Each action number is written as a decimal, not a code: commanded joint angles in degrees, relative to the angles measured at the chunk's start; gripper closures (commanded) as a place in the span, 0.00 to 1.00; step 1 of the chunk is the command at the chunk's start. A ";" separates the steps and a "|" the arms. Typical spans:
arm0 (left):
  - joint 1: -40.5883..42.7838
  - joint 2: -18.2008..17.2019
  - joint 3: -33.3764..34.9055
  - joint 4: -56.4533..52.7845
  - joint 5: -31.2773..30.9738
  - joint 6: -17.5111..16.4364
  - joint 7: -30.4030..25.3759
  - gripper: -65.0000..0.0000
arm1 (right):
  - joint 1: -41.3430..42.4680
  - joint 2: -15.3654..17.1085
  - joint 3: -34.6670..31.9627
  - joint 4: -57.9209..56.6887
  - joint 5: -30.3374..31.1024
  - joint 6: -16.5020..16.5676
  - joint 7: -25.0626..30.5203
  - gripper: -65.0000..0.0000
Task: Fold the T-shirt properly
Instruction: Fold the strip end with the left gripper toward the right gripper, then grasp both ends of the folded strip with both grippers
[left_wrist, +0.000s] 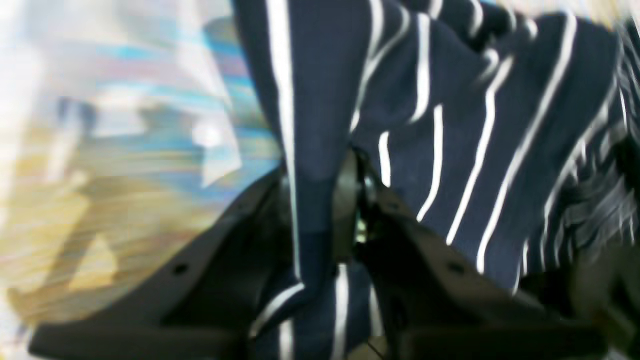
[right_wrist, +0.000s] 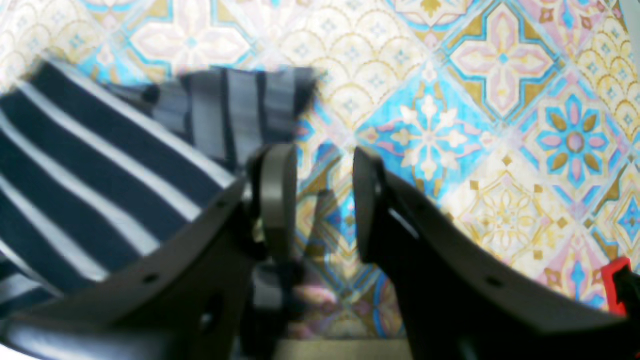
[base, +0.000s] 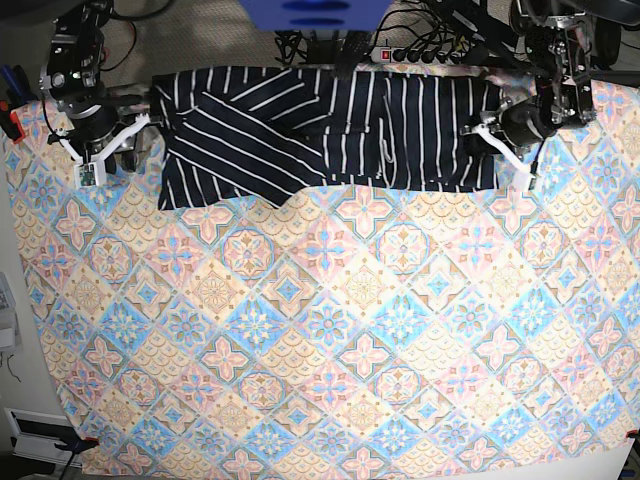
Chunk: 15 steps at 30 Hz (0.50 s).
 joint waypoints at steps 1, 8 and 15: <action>-0.12 -0.50 -0.92 0.77 -1.18 -0.49 -0.41 0.96 | -0.16 0.62 0.14 0.47 0.50 -0.01 -0.34 0.71; 0.06 -0.59 -3.82 0.77 -1.18 -0.67 -0.24 0.96 | 1.51 0.71 -5.57 0.82 0.59 0.08 -6.14 0.55; 0.32 -0.59 -3.82 0.77 -1.09 -0.76 -0.32 0.96 | 5.82 0.79 -9.09 -1.03 9.29 0.08 -11.41 0.51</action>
